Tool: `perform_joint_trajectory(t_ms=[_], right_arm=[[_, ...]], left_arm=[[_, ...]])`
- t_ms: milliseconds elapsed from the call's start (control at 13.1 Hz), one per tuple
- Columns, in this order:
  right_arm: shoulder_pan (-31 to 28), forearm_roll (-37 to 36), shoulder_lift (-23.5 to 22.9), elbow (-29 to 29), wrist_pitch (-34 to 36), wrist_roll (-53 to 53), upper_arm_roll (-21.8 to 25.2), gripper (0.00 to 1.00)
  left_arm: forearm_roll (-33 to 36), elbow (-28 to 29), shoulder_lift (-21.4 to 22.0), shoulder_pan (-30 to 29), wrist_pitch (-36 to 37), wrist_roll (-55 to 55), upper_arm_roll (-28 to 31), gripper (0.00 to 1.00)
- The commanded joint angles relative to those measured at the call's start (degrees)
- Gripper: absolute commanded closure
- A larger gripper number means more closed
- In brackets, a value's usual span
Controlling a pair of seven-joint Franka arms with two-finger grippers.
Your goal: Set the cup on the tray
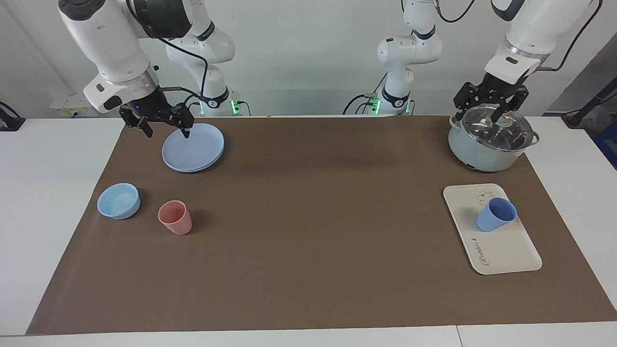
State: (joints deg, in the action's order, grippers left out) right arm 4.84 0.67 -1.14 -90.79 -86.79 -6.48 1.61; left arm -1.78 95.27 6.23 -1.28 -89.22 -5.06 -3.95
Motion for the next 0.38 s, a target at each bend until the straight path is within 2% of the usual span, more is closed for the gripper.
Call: perform_joint_trajectory(t_ms=[0,306], right_arm=[[-0.8,-0.4,0.2,0.0,0.7,1.3,-0.2,0.00],[-0.7,-0.4,0.2,0.0,0.4,0.9,-0.2,0.00]], left_arm=[[0.0,1.8,1.6,-0.5,-1.0,-0.6,-0.2,0.00],[0.0,1.8,1.6,-0.6,-1.0,-0.6,-0.2,0.00]])
